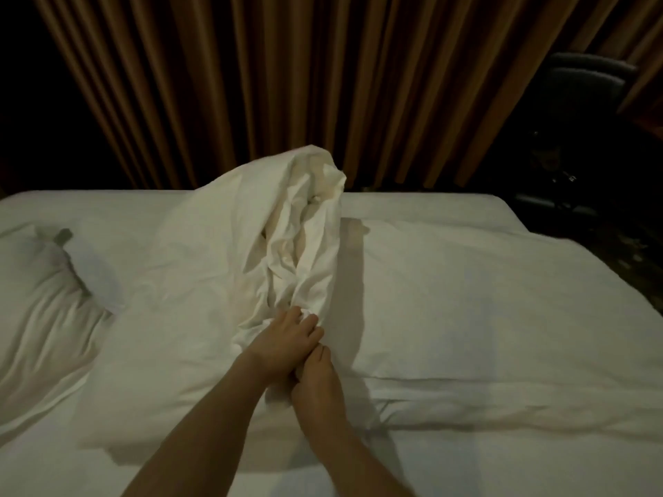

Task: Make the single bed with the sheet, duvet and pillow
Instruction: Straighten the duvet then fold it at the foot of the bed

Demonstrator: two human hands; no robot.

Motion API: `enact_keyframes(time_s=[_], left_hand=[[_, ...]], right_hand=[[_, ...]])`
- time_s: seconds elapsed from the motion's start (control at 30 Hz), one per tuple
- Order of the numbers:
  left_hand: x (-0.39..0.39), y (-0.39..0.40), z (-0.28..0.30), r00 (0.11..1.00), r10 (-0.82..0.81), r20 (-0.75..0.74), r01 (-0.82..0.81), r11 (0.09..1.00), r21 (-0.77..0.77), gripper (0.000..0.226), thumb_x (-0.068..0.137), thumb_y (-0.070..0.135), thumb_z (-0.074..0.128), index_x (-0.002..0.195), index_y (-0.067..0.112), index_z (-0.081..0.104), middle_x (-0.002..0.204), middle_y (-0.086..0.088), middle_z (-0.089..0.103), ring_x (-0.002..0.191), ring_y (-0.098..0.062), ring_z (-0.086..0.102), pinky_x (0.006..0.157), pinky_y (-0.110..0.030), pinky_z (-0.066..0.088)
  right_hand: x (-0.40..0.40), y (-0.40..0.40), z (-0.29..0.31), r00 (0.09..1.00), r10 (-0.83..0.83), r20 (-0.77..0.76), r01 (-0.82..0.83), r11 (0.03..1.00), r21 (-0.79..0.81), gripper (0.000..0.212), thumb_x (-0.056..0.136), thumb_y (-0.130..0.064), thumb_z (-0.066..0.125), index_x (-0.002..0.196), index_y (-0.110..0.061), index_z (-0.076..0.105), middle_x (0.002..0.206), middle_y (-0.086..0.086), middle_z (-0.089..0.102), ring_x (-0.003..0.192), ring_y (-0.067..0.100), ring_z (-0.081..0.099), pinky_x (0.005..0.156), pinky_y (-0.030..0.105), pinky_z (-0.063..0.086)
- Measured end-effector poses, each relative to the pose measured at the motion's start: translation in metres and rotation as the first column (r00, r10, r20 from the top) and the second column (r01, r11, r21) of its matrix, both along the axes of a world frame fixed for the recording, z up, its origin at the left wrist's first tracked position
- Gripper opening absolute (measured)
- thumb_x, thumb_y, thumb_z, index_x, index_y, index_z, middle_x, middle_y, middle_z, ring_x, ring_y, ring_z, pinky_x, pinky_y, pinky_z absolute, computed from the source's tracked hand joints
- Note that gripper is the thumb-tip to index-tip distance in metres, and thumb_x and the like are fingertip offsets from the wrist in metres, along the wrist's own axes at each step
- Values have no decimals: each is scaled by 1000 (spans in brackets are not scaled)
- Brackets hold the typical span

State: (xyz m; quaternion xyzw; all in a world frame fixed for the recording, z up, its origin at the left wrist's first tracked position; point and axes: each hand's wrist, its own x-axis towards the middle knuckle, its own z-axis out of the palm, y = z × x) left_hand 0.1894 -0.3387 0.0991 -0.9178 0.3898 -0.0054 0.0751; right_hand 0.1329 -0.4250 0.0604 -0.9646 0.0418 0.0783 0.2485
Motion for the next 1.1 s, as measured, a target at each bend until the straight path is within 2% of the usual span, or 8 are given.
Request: enact_keyframes(time_s=[0.23, 0.37, 0.53, 0.67, 0.77, 0.87, 0.97, 1.1], left_hand=[[1, -74, -10, 959, 254, -123, -250, 967, 44, 58, 70, 47, 68, 111, 7, 61, 110, -9, 55, 101, -29, 52, 86, -37, 45], [18, -51, 15, 867, 493, 64, -472, 857, -207, 61, 70, 40, 38, 110, 4, 66, 102, -12, 65, 95, -28, 56, 78, -38, 45], [42, -31, 10, 406, 860, -310, -913, 399, -89, 103, 84, 76, 29, 150, 11, -14, 158, -11, -9, 145, -35, -2, 112, -59, 12], [61, -71, -85, 381, 823, -420, -924, 343, -167, 113, 70, 85, 24, 150, 4, 20, 156, -20, 13, 141, -47, 8, 99, -76, 4], [59, -109, -130, 468, 729, -500, -834, 551, 21, 127, 55, 94, 3, 151, 11, -6, 157, -13, -15, 139, -36, -24, 90, -75, -21], [64, -108, -124, 518, 661, -543, -817, 570, -84, 115, 63, 88, -11, 152, 15, 1, 159, -6, -1, 147, -28, -4, 103, -67, -13], [97, -63, -87, 481, 838, -258, -871, 426, -244, 74, 86, 46, 8, 134, 9, 50, 133, -14, 54, 131, -31, 44, 108, -64, 14], [141, -6, -68, 249, 968, -22, -968, 248, -24, 69, 96, 56, 10, 152, 17, -5, 158, -11, -10, 144, -35, -12, 102, -72, -7]], right_hand=[[56, -109, 15, 761, 613, -211, -648, 705, -289, 68, 79, -42, 69, 128, 2, 50, 122, 13, 49, 114, 25, 45, 100, 27, 34], [130, -101, 50, 650, 759, -22, -616, 511, -599, 95, 18, -67, 85, 88, -5, 73, 83, 11, 67, 76, 25, 64, 73, 28, 52], [206, -33, 92, 325, 934, -150, -605, 84, -792, 113, 75, -65, 63, 152, -18, -6, 158, 13, -10, 145, 36, -4, 114, 53, 0], [246, -55, 18, 315, 854, -413, -704, -82, -706, 114, 71, -62, 68, 151, -31, -7, 159, 5, -14, 143, 38, -12, 110, 61, -7], [250, -94, -40, 379, 729, -570, -797, -56, -602, 120, 65, -59, 75, 150, -35, -7, 158, 2, -17, 143, 38, -14, 111, 63, -6], [262, -85, -40, 328, 697, -638, -810, -140, -569, 109, 74, -65, 64, 151, -33, -5, 159, 5, -12, 144, 39, -7, 112, 62, -2], [290, -45, -2, 219, 892, -395, -781, -82, -619, 78, 92, -58, 41, 152, -23, 5, 159, 7, 8, 145, 31, 3, 114, 53, -2], [319, 6, 34, 259, 964, 66, -680, 231, -696, 58, 100, -52, 16, 152, -30, 3, 160, 2, -2, 146, 29, -8, 113, 51, -13]])
